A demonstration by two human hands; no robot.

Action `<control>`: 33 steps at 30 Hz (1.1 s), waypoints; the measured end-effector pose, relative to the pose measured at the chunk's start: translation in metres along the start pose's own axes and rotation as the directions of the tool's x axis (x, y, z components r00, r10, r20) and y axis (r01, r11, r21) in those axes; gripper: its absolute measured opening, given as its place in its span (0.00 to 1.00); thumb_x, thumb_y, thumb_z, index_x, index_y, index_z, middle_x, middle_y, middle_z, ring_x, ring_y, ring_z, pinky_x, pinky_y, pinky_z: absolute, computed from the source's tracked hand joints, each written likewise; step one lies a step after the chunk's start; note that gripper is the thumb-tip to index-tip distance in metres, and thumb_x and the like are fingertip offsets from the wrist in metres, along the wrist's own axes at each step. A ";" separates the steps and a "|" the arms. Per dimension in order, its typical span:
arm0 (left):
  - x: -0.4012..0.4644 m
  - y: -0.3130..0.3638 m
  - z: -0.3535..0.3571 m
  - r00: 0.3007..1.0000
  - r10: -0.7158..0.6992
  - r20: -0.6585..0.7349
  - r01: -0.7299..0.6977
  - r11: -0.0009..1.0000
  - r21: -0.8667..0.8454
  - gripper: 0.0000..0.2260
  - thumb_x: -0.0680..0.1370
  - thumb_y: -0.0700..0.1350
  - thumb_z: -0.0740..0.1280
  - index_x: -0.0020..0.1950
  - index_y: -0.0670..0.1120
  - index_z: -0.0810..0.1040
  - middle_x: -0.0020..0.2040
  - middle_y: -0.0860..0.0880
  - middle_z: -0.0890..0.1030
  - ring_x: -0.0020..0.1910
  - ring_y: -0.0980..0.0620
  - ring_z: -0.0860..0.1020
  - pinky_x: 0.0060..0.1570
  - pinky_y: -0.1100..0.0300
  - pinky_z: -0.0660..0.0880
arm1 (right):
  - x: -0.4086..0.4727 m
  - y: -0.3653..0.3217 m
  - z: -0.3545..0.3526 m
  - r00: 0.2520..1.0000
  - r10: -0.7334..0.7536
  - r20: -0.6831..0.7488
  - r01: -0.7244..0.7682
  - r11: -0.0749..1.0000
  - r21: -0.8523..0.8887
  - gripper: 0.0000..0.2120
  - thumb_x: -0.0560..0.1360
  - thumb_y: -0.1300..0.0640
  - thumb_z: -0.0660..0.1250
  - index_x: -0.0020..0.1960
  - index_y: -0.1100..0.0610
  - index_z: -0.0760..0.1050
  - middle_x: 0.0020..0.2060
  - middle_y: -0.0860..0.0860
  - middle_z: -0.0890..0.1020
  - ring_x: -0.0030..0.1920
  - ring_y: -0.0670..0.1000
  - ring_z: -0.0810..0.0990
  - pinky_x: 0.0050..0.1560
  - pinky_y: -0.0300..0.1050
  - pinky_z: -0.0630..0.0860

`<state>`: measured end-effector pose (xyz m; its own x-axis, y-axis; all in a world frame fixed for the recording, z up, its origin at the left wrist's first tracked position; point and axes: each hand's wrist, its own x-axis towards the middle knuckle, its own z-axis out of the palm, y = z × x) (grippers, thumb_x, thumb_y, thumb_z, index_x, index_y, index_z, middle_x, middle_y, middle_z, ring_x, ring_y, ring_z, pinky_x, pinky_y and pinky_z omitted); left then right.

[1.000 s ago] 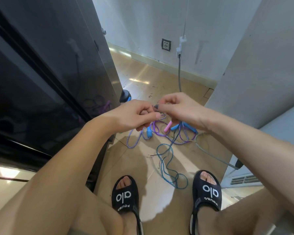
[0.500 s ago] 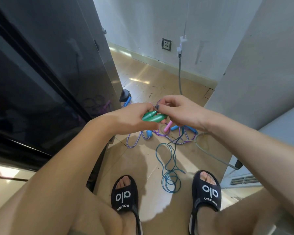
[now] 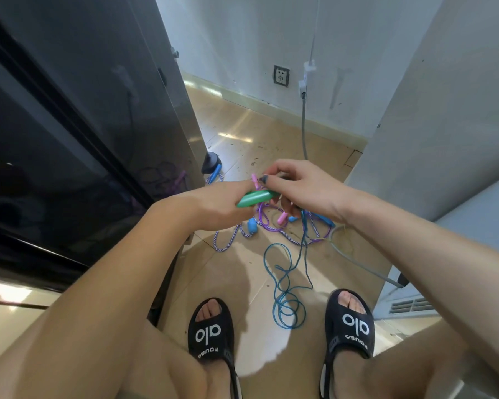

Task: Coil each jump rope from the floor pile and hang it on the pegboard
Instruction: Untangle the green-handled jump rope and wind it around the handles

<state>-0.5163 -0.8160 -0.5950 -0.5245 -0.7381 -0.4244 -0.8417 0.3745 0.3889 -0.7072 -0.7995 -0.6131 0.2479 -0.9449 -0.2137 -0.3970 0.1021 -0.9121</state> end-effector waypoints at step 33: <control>0.005 0.001 -0.001 0.981 0.005 -0.193 0.018 0.993 0.115 0.15 0.82 0.59 0.62 0.50 0.47 0.72 0.39 0.53 0.72 0.35 0.57 0.71 0.33 0.58 0.66 | 0.000 -0.007 0.006 0.983 0.008 -0.181 0.024 0.984 0.176 0.12 0.78 0.55 0.69 0.37 0.56 0.77 0.29 0.54 0.81 0.27 0.51 0.69 0.31 0.43 0.66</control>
<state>-0.5195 -0.8203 -0.5957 -0.4936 -0.8310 -0.2564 -0.8602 0.4233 0.2843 -0.6988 -0.7984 -0.6087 0.0804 -0.9848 -0.1539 -0.2294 0.1320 -0.9643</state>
